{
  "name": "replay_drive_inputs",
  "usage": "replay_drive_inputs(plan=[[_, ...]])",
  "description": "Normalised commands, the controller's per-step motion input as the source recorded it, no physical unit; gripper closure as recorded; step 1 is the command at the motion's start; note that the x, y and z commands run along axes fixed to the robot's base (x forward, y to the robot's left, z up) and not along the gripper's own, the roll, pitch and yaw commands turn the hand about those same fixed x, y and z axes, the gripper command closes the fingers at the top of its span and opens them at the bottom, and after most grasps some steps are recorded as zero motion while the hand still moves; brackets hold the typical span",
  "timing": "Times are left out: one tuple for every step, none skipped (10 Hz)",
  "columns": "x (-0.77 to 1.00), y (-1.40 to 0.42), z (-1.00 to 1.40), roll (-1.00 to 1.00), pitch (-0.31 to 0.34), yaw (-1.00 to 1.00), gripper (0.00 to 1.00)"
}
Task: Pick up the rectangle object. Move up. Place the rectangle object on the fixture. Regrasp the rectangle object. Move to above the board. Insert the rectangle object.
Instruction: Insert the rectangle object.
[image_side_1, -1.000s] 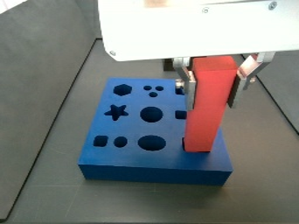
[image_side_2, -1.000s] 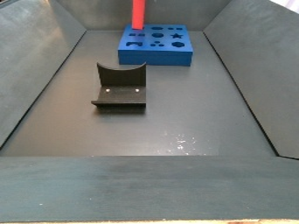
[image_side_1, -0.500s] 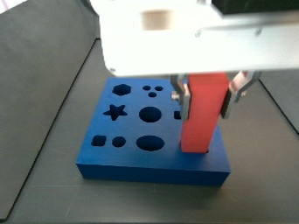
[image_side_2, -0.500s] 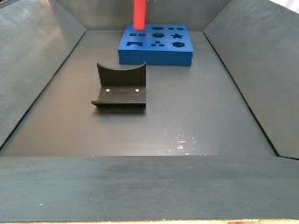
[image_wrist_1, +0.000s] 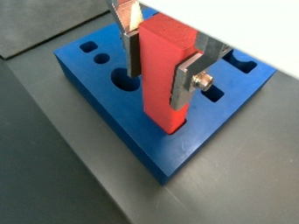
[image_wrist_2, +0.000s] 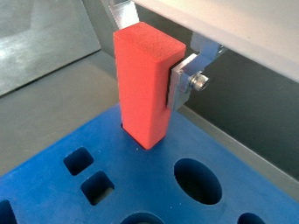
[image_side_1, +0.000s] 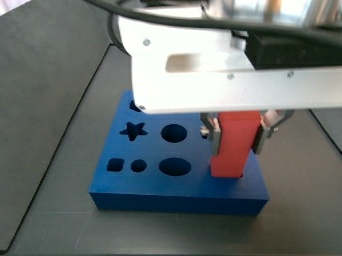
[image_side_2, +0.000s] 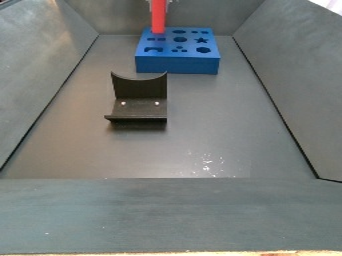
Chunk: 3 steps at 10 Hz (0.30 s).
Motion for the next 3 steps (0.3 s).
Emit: replay_drive_inputs(plan=[[0.1, -0.03, -0.31, 0.03, 0.0, 0.0, 1.0], [0.0, 0.0, 0.0, 0.0, 0.0, 0.0, 0.0], [0.0, 0.0, 0.0, 0.0, 0.0, 0.0, 0.0]])
